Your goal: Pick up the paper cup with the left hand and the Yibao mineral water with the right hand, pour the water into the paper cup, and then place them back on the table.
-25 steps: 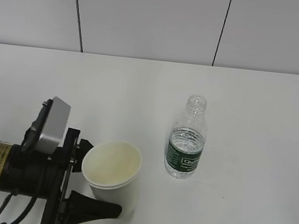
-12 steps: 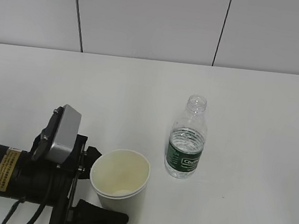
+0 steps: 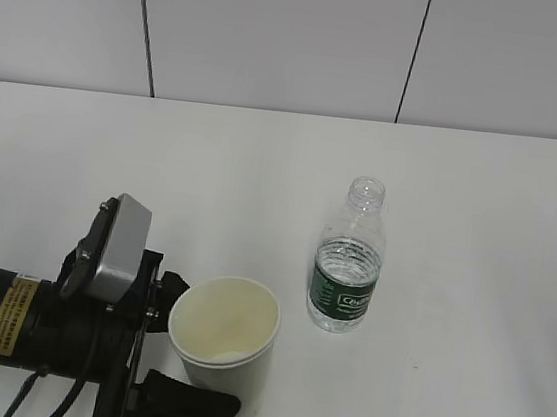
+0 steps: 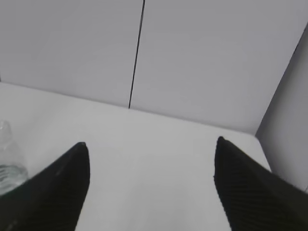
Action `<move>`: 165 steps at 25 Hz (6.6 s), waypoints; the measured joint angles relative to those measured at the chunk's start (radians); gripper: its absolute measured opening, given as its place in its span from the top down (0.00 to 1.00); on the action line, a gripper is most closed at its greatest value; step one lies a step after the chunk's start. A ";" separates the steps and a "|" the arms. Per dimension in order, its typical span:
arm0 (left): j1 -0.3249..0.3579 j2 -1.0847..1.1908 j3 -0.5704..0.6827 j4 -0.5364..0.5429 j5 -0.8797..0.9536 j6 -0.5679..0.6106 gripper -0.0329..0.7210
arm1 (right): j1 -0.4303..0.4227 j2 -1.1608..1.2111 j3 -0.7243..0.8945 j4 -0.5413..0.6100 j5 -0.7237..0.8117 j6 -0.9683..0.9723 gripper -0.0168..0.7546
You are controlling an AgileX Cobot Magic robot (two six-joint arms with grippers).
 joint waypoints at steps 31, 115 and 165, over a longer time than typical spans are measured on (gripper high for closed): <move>0.000 0.000 0.000 -0.016 -0.034 0.000 0.31 | 0.000 0.706 0.321 -0.414 -1.051 0.299 0.21; 0.000 0.000 0.000 -0.175 -0.041 0.000 0.31 | 0.097 1.879 -0.257 -0.988 -1.562 0.437 0.37; -0.001 0.030 0.000 -0.235 0.048 0.139 0.33 | 0.191 1.587 -0.378 -1.252 -1.144 0.536 0.39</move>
